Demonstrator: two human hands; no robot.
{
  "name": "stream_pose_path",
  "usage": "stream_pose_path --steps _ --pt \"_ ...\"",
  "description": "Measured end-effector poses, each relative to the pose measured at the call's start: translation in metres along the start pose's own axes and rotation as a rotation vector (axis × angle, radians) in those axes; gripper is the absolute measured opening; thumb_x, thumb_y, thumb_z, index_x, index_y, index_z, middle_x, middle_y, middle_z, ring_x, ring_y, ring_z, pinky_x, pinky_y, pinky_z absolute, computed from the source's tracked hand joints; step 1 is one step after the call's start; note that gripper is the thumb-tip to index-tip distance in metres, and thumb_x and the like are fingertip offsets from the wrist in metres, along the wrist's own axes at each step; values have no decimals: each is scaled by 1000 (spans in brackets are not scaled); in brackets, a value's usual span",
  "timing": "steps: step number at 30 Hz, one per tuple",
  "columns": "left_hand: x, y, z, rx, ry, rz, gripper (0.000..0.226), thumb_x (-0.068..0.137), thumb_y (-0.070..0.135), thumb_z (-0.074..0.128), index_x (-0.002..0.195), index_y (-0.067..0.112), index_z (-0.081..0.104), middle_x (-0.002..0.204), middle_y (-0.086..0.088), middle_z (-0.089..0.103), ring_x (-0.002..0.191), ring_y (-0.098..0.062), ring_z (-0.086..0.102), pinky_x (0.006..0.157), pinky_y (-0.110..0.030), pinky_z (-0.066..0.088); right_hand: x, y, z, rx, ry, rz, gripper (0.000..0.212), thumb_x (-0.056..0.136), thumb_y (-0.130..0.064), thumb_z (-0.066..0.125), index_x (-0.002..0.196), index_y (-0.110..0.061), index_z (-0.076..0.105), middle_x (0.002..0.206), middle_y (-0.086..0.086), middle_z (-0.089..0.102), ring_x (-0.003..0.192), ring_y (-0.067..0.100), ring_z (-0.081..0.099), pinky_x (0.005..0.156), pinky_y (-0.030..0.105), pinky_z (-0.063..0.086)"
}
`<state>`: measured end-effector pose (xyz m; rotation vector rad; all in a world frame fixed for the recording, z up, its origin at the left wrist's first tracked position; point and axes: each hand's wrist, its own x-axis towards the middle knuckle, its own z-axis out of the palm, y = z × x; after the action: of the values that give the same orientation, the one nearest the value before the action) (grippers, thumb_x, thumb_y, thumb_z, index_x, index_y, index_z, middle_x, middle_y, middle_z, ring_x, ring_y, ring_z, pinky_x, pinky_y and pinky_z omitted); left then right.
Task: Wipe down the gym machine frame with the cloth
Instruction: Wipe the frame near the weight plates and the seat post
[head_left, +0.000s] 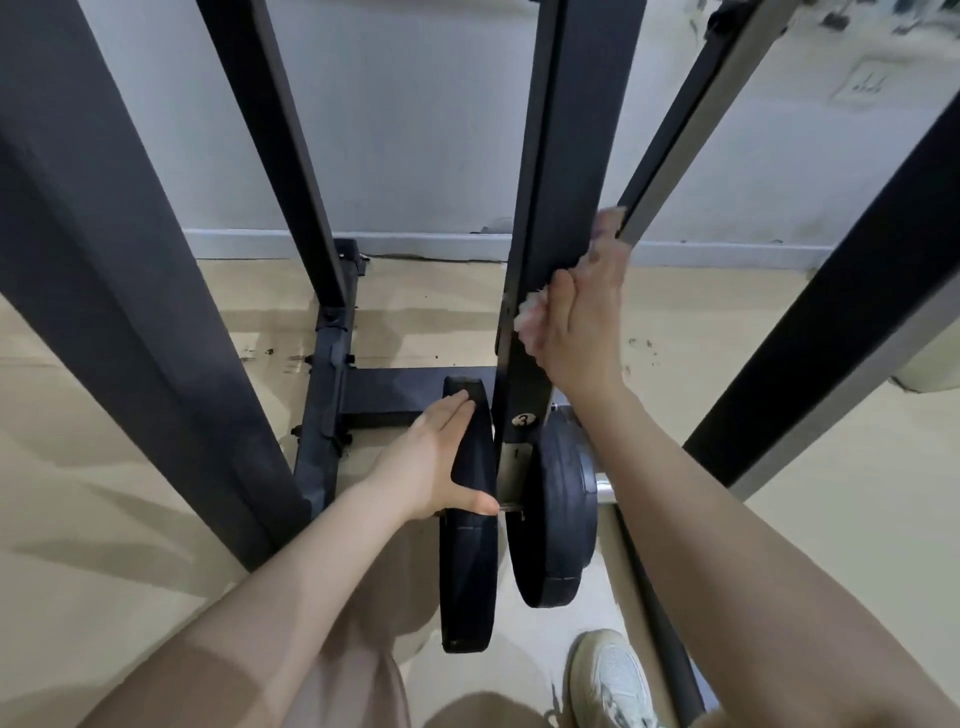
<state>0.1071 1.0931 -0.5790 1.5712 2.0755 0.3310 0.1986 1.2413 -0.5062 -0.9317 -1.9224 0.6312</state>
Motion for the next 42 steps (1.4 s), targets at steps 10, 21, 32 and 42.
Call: stream_pose_path --steps 10,21,32,42 --pt "-2 11 -8 -20 -20 -47 121 66 59 74 152 17 0 158 8 -7 145 -13 4 113 -31 20 -34 -22 6 446 -86 183 51 93 -11 38 138 -32 27 122 -5 45 101 -20 40 90 12 37" --pt "-3 13 -2 3 -40 -116 121 66 61 73 151 18 -2 158 8 -8 145 -15 2 114 -30 17 -47 2 2 498 -183 256 59 95 -52 48 57 -13 27 47 0 18 42 15 21 48 27 37" --pt "19 77 -134 -851 540 118 53 102 16 36 149 32 16 154 7 25 139 -8 27 110 -25 26 6 -30 -19 755 -199 194 58 96 2 46 133 -41 34 91 -4 62 73 26 58 65 38 49" --pt "45 114 -197 -804 645 130 42 100 24 42 140 38 40 128 10 55 115 -12 54 97 -40 50 90 -72 -31 644 -195 -213 63 102 -1 34 147 -36 8 74 -2 42 65 13 46 72 28 44"
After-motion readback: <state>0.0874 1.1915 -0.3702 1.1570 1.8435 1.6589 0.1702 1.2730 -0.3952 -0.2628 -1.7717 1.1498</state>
